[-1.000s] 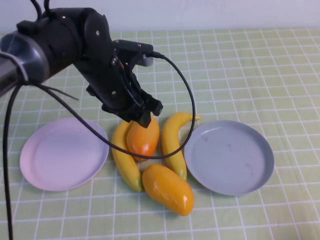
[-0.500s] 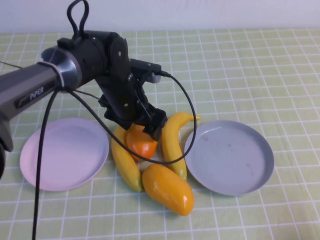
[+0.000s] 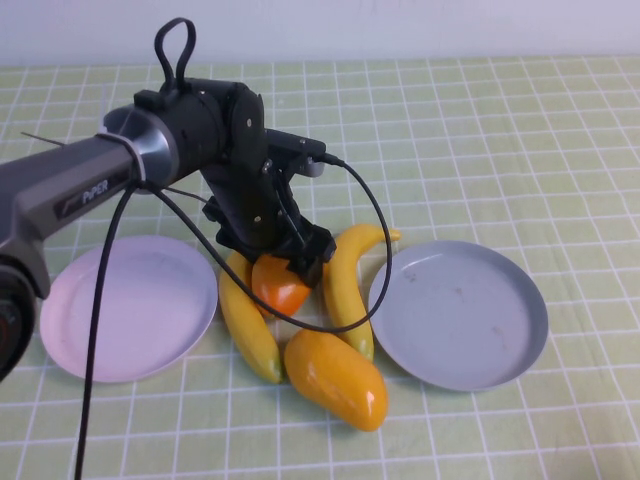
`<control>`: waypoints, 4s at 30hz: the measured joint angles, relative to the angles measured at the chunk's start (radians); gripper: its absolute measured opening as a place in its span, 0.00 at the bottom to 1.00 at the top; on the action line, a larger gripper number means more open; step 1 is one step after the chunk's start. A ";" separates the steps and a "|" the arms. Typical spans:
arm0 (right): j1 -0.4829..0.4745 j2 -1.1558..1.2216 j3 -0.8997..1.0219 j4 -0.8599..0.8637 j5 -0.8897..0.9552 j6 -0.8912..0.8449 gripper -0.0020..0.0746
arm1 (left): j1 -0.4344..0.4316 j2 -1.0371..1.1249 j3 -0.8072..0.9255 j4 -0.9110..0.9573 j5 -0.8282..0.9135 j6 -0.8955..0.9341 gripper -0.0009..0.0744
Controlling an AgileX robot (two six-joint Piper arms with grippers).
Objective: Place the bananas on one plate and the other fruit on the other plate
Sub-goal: Put one type of fruit in the left plate
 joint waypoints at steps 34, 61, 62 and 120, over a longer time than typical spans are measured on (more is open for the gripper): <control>0.000 0.000 0.000 0.002 0.000 0.000 0.00 | 0.223 -0.428 0.235 0.155 0.184 -0.040 0.73; 0.000 0.000 0.000 0.003 0.000 0.000 0.00 | 0.330 -0.261 0.289 0.160 0.003 0.046 0.82; 0.000 0.000 0.000 0.003 0.000 0.000 0.00 | 0.330 -0.261 0.273 0.159 0.020 0.046 0.82; 0.000 -0.002 0.002 0.006 0.000 0.000 0.00 | -0.281 -0.111 0.195 0.058 0.130 1.157 0.70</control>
